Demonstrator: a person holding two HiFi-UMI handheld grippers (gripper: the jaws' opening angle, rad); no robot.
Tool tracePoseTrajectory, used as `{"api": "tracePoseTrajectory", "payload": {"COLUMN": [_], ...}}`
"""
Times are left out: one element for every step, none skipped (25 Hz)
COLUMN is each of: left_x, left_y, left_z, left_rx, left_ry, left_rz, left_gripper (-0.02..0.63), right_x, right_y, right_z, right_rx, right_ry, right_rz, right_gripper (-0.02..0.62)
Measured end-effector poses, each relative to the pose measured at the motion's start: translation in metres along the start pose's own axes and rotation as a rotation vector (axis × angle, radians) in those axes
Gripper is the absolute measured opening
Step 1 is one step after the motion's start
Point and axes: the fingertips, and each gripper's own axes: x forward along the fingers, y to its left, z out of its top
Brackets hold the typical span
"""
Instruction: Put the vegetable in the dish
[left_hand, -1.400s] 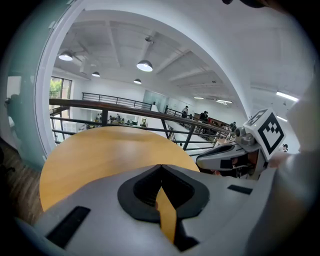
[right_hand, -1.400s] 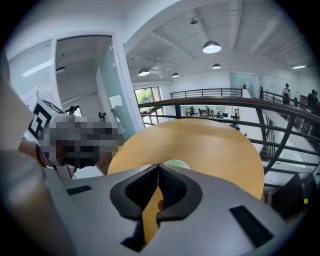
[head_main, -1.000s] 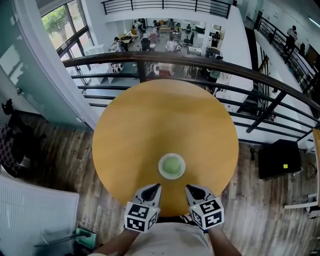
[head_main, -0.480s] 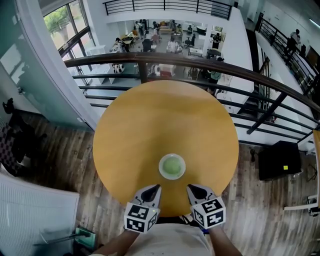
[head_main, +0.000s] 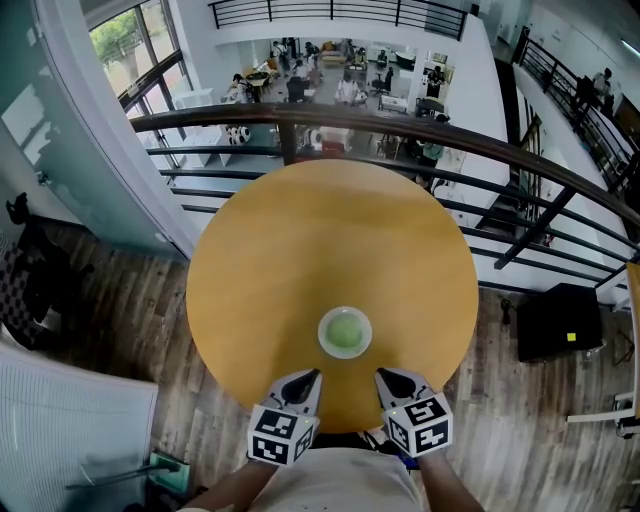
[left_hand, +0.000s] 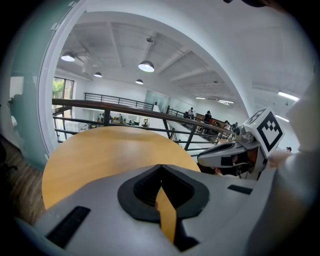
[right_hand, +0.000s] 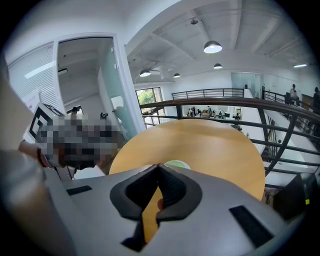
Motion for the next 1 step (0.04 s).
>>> {"api": "tracePoseTrajectory", "payload": {"left_x": [0.0005], "left_y": [0.0004], "left_z": [-0.0005], "left_rx": [0.0], "left_ry": [0.001], "left_rz": [0.0], "left_gripper": [0.021], "right_x": [0.0006], "right_y": [-0.0005], "right_z": [-0.0003], "right_rx": [0.0], "right_ry": [0.0], "right_rz": [0.0], "right_gripper": [0.025]}}
